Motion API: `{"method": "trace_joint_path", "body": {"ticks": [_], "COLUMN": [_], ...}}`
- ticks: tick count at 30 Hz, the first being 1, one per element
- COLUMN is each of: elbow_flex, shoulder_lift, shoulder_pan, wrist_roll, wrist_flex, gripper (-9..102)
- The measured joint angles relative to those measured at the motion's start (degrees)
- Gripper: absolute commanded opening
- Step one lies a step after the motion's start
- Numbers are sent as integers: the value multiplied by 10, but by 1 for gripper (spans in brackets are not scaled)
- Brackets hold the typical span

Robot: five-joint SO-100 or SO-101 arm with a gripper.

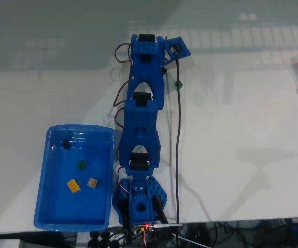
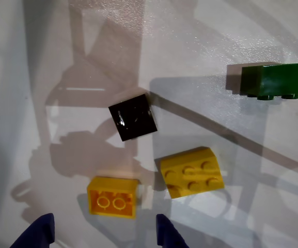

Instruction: Pick up all the lego then put into the bin

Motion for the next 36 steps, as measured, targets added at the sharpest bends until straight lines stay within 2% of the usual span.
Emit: {"method": "trace_joint_path", "body": {"ticks": [22,28,32,36], "elbow_flex": [-57,-69,-86,-103], "shoulder_lift": [-64,-78,-91,-100], "shoulder_pan": [0,0,0,0], "wrist_roll": [-9,-10,-13,-14], "wrist_flex": [20,23,25,32], "gripper": [22,15,0,0]}}
